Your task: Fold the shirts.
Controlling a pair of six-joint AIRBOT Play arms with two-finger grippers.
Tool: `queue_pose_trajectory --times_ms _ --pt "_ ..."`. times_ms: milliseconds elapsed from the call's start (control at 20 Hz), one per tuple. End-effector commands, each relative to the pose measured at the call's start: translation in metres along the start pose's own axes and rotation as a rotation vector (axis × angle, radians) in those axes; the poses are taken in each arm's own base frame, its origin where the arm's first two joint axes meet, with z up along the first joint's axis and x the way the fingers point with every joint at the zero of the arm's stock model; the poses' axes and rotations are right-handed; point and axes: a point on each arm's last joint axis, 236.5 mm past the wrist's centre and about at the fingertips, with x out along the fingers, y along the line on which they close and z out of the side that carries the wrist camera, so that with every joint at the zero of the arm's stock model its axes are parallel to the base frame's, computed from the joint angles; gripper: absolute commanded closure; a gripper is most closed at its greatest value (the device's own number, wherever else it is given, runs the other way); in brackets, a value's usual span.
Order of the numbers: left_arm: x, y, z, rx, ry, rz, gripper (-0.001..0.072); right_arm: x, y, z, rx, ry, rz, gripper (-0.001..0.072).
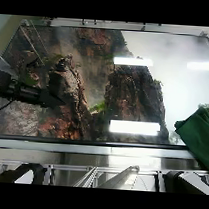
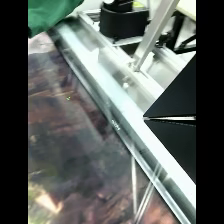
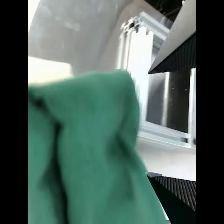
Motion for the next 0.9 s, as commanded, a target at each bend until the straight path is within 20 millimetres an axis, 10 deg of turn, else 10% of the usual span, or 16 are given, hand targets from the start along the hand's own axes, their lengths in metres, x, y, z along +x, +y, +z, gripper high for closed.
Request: queue_pose_trajectory --times_ms 0,150,250,350,450,650,850 --pt "0.008 -0.008 0.001 0.037 0.046 -0.019 0.0674 -0.017 0.014 -0.007 0.001 0.031 0.066 0.0004" --pt "-0.011 -0.02 0.03 0.112 -0.01 0.003 0.0673 -0.046 0.054 -0.028 0.051 0.095 0.241 0.0013" --pt "-0.024 -0.03 0.047 0.174 -0.06 0.024 0.0673 -0.071 0.116 -0.039 -0.022 0.102 0.473 0.0084" --pt "-0.035 -0.039 0.059 0.231 -0.094 0.041 0.0674 -0.105 0.187 -0.056 -0.248 0.039 0.698 0.0638" --pt "-0.044 -0.044 0.069 0.255 -0.132 0.056 0.0674 -0.141 0.257 -0.093 -0.477 -0.031 0.884 0.0654" --pt "-0.044 -0.042 0.071 0.227 -0.181 0.071 0.0676 -0.178 0.346 -0.237 -1.035 -0.108 1.102 0.0692" --pt "-0.024 -0.035 0.018 0.158 -0.168 0.069 0.0677 -0.156 0.358 -0.373 -1.49 -0.22 1.085 0.0692"
